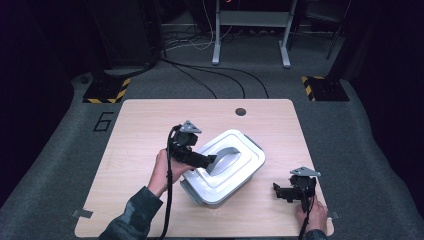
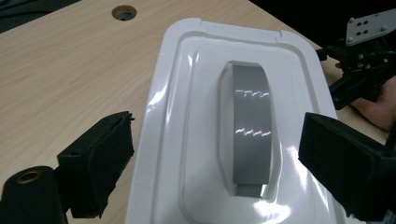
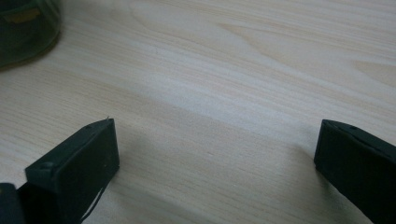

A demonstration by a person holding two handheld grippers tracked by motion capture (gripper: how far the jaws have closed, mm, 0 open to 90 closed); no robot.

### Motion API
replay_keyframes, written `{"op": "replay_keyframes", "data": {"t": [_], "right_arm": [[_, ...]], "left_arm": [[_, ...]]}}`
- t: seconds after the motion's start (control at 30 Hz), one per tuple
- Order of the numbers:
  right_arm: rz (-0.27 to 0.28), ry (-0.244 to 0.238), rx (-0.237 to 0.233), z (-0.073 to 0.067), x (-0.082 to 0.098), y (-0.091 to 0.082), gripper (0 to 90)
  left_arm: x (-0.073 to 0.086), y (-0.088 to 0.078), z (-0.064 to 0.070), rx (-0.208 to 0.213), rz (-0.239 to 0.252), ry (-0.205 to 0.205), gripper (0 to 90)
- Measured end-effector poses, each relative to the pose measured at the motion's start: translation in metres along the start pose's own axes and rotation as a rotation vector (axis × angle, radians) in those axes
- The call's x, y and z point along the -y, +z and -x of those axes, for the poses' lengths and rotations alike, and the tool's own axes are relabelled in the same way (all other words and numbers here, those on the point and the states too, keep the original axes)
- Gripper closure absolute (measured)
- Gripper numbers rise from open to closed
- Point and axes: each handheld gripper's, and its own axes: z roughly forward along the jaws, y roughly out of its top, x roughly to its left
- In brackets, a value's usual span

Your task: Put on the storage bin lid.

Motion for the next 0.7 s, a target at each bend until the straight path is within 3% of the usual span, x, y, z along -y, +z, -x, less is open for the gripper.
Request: {"op": "replay_keyframes", "data": {"t": [0.37,0.7], "right_arm": [[0.000,0.000,0.000,0.000,0.000,0.000,0.0],[-0.001,-0.003,-0.001,0.000,0.000,0.000,0.0]], "left_arm": [[0.023,-0.027,-0.028,-0.058,0.019,-0.055,6.0],[0.052,-0.047,-0.059,-0.133,0.004,-0.108,1.7]]}}
